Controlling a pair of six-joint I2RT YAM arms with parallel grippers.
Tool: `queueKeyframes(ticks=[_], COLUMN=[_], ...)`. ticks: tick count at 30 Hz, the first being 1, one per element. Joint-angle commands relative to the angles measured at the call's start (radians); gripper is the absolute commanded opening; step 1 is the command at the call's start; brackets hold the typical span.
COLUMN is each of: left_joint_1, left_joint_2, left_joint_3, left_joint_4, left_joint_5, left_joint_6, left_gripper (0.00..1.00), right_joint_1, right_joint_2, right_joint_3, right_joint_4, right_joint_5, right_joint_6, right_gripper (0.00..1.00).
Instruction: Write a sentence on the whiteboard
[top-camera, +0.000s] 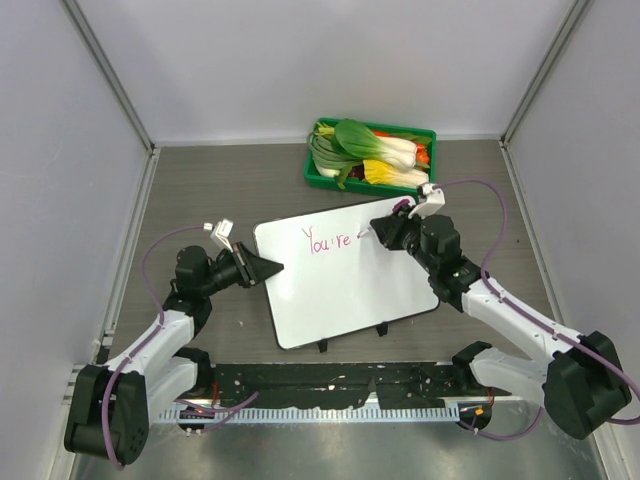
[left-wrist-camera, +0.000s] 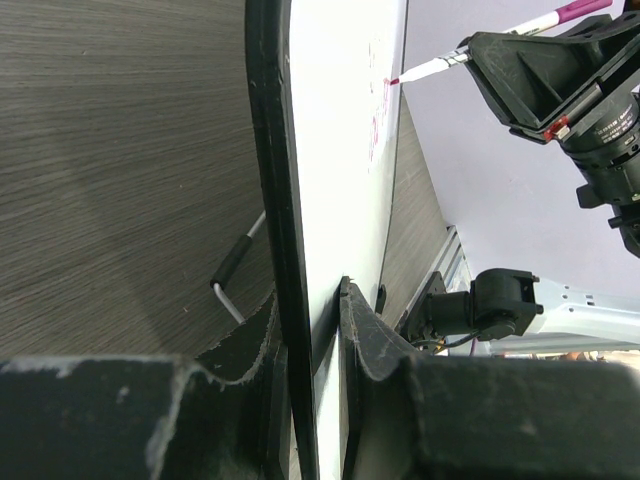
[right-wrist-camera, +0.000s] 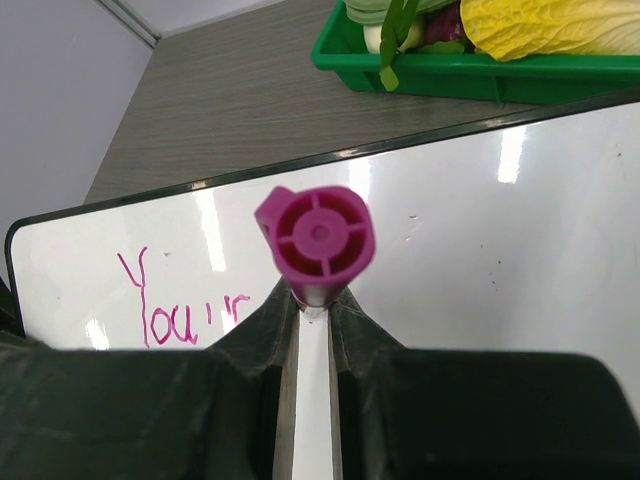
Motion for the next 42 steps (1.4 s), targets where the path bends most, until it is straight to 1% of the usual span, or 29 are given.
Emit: queueKeyframes(ticks=[1,15,25,34,42], left_joint_1=[0.002,0.001,-0.001,0.001,0.001], left_joint_2=[0.016,0.014,0.016,0.014,0.014], left_joint_3=[-0.006,-0.006,-0.006,-0.006,-0.006], left_joint_4=[-0.106,-0.106,-0.108,-0.108,-0.109], left_joint_5=[-0.145,-0.146,-0.148,-0.148,-0.146], left_joint_6=[0.204,0.204,0.205,0.205,0.205], left_gripper=[0.0,0.0,0.0,0.0,0.0], right_joint_1=[-0.004,-0.005,-0.008,-0.01,-0.019], right_joint_2=[-0.034,-0.039,-0.039,-0.105,-0.036], right_joint_3=[-0.024,-0.012,0.018,0.045,0.079], right_joint_4=[-0.026,-0.056,-0.033,-0.01,0.0], right_joint_5=[0.013,0.096,0.087,0.089,0.096], right_joint_6=[-0.012,-0.024,-0.015,-0.009,-0.017], right_gripper=[0.01,0.01,0.01,0.01,0.01])
